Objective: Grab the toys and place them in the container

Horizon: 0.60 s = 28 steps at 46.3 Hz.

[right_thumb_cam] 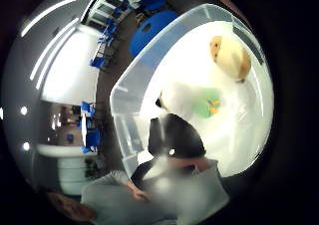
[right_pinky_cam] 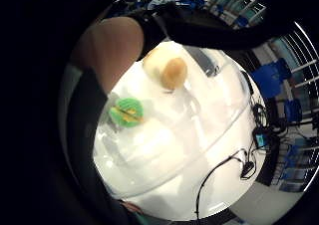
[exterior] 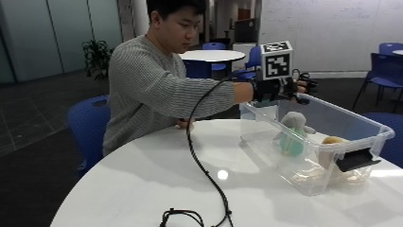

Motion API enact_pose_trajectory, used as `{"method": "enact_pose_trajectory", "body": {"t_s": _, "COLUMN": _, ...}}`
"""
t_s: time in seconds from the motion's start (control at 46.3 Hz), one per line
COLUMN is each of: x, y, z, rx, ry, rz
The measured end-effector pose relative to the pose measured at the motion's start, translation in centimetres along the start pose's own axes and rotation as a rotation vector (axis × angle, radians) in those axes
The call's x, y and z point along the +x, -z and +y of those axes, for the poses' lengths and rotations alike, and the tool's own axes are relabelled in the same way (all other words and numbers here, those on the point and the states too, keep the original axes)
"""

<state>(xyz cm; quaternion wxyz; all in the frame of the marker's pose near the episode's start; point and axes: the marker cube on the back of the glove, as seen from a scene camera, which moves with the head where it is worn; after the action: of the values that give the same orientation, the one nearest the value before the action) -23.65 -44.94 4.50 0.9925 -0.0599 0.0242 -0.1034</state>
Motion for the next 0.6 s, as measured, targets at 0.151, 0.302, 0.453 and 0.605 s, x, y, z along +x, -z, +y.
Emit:
{"method": "enact_pose_trajectory", "body": {"t_s": 0.151, "x": -1.5, "y": 2.2, "z": 5.9, "rx": -0.001, "ry": 0.101, "rz": 0.0}}
{"method": "enact_pose_trajectory", "body": {"t_s": 0.302, "x": 1.6, "y": 6.5, "z": 17.3, "rx": 0.073, "ry": 0.186, "rz": -0.083}}
{"method": "enact_pose_trajectory", "body": {"t_s": 0.453, "x": 6.0, "y": 8.7, "z": 27.2, "rx": 0.114, "ry": 0.207, "rz": 0.001}}
{"method": "enact_pose_trajectory", "body": {"t_s": 0.605, "x": 8.3, "y": 9.2, "z": 31.8, "rx": 0.153, "ry": 0.103, "rz": 0.069}}
